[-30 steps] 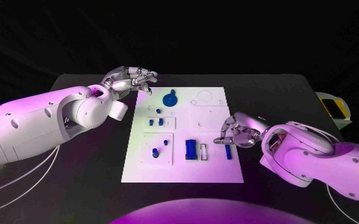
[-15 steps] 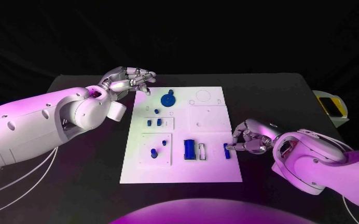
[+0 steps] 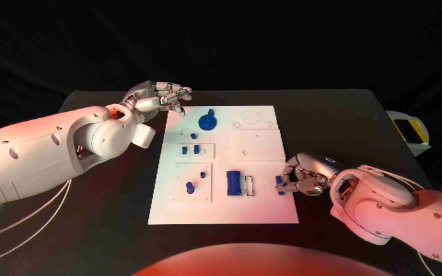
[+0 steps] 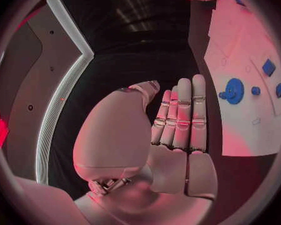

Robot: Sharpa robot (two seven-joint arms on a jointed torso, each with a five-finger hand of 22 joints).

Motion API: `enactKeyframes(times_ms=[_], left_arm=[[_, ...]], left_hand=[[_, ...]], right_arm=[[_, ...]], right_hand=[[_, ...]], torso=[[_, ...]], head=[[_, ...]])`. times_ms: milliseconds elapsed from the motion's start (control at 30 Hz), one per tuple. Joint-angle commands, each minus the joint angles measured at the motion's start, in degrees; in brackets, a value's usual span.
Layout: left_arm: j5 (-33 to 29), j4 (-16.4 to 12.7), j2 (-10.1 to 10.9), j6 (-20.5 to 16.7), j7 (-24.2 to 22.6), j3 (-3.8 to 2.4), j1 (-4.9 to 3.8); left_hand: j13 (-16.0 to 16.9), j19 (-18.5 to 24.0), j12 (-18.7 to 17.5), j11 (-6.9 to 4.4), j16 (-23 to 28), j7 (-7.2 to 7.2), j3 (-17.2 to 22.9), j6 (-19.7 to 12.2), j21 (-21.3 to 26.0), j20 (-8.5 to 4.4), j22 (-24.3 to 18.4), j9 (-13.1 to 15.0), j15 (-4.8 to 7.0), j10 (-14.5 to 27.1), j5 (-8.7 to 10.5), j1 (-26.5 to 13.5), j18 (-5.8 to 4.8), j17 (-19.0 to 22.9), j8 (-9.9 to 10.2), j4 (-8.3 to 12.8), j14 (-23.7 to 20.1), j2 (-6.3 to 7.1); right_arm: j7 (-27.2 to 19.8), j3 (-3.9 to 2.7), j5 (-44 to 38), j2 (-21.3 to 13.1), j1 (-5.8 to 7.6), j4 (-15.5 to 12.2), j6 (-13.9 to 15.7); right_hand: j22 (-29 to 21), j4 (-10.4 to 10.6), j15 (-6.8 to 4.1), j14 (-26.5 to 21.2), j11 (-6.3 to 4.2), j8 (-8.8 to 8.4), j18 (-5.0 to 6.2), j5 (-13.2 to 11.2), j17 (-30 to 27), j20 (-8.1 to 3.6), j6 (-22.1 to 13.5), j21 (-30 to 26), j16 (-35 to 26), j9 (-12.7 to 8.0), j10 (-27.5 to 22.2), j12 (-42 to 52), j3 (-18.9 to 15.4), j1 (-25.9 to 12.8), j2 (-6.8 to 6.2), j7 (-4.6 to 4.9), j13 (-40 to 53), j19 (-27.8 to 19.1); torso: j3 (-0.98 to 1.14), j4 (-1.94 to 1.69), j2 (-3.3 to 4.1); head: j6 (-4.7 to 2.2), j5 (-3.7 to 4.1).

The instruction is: Assemble the parts on the task board

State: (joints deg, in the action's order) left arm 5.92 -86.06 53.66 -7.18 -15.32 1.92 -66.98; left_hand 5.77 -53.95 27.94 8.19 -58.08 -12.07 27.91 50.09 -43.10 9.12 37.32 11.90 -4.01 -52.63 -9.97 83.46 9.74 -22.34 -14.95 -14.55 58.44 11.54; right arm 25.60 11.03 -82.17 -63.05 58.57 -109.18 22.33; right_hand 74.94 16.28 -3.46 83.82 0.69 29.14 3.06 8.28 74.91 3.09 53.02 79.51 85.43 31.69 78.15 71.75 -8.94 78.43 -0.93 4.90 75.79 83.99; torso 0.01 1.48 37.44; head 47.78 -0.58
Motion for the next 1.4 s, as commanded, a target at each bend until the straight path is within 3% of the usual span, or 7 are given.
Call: enactKeyframes(times_ms=[33,400,800,900,933,1067,1400], left_arm=[[-0.3,-0.2,0.0,0.8,-0.6,-0.03,-0.04],[-0.2,-0.2,0.2,0.8,-0.5,-0.03,-0.04],[-0.1,-0.2,0.3,0.9,-0.3,-0.03,-0.04],[-0.1,-0.2,0.3,0.9,-0.3,-0.03,-0.04],[-0.1,-0.2,0.3,0.9,-0.3,-0.03,-0.04],[-0.1,-0.2,0.3,0.9,-0.2,-0.03,-0.04],[-0.1,-0.2,0.3,0.9,-0.2,-0.03,-0.04]], left_hand=[[0.1,-0.2,0.2,-0.01,0.0,-0.05,0.0,-0.4,0.4,0.19,0.0,0.1,0.06,0.5,0.23,0.0,0.77,-0.1,0.1,-0.2,-0.4,-0.09],[0.1,-0.2,0.3,-0.01,0.0,-0.06,0.0,-0.3,0.5,0.19,-0.1,0.1,0.06,0.5,0.24,0.0,0.76,-0.1,0.1,-0.1,-0.4,-0.01],[0.1,-0.2,0.3,0.0,0.0,-0.06,0.0,-0.3,0.5,0.19,-0.1,0.1,0.05,0.5,0.23,0.1,0.76,-0.1,0.1,-0.1,-0.4,-0.02],[0.1,-0.2,0.3,0.0,0.0,-0.06,0.0,-0.3,0.5,0.19,-0.1,0.1,0.05,0.5,0.23,0.1,0.76,-0.1,0.1,-0.1,-0.4,-0.02],[0.1,-0.2,0.3,0.0,0.0,-0.06,0.0,-0.3,0.5,0.19,-0.1,0.1,0.05,0.5,0.23,0.1,0.76,-0.1,0.1,-0.1,-0.4,-0.02],[0.1,-0.2,0.3,0.0,0.0,-0.06,0.0,-0.3,0.5,0.19,-0.1,0.1,0.05,0.5,0.23,0.1,0.76,-0.1,0.1,-0.1,-0.4,-0.02],[0.1,-0.3,0.3,0.0,0.0,-0.06,0.1,-0.4,0.5,0.18,-0.1,0.1,0.06,0.6,0.22,0.1,0.76,-0.1,0.1,-0.1,-0.4,-0.05]], right_arm=[[0.4,0.02,-1.9,0.5,-0.26,0.2,-0.5],[0.7,0.03,-3.7,2.2,-1.07,1.6,-1.9],[1.3,0.03,-7.7,3.2,-1.85,2.0,-2.8],[1.3,0.03,-7.2,3.2,-1.89,1.8,-2.1],[1.3,0.03,-7.0,3.1,-1.89,1.7,-1.8],[1.2,0.02,-5.2,3.0,-1.89,1.1,-0.1],[0.8,-0.06,-1.3,3.4,-1.63,-1.4,3.9]], right_hand=[[12.2,0.0,0.21,4.5,-0.17,-0.33,-0.96,-0.2,7.2,-0.15,-0.3,-0.1,0.2,-0.1,-0.3,-0.2,-0.5,0.3,-0.03,-0.06,-2.9,2.0],[12.3,-1.1,0.09,4.5,-0.4,-0.65,-0.94,-0.3,7.2,-0.12,0.2,-0.1,0.2,-0.1,-0.3,-0.2,0.5,4.0,1.03,-0.35,-2.7,2.0],[12.4,-4.2,-0.61,4.5,-1.21,-2.76,-1.03,-1.7,7.4,-0.8,2.4,0.4,0.2,-1.6,-0.4,-0.5,10.1,14.5,2.78,-1.16,-2.4,2.2],[12.4,-3.8,-0.59,4.5,-1.26,-2.89,-1.05,-0.7,7.4,-0.86,2.3,0.5,0.2,-1.5,-0.2,-0.5,13.7,14.0,1.86,-1.11,-2.3,2.2],[12.5,-3.1,-0.51,4.6,-1.27,-2.06,-1.08,0.7,7.6,-0.89,1.9,0.7,0.2,-0.2,0.3,-0.5,23.6,10.4,-2.54,-1.0,-2.1,2.3],[12.6,-5.2,-0.58,4.7,-1.24,-0.31,-1.22,2.0,7.9,-0.8,0.8,1.4,0.4,2.1,1.1,-0.1,36.2,3.7,-6.45,-1.15,-1.6,2.5],[12.8,-7.2,-0.58,4.8,-1.15,0.69,-1.35,2.6,8.5,-0.79,0.6,2.1,0.7,3.6,1.8,0.5,43.7,-4.6,-7.36,-1.11,-0.9,2.8]], torso=[[0.01,-0.02,0.01],[-0.04,-0.02,-0.02],[-0.02,0.01,-0.01],[0.01,-0.02,-0.01],[0.01,-0.02,-0.01],[-0.01,-0.02,-0.03],[-0.05,-0.06,0.0]], head=[[0.1,-0.01],[0.36,-0.01],[0.37,-0.11],[0.35,-0.06],[0.35,-0.06],[0.37,-0.08],[0.37,0.17]])
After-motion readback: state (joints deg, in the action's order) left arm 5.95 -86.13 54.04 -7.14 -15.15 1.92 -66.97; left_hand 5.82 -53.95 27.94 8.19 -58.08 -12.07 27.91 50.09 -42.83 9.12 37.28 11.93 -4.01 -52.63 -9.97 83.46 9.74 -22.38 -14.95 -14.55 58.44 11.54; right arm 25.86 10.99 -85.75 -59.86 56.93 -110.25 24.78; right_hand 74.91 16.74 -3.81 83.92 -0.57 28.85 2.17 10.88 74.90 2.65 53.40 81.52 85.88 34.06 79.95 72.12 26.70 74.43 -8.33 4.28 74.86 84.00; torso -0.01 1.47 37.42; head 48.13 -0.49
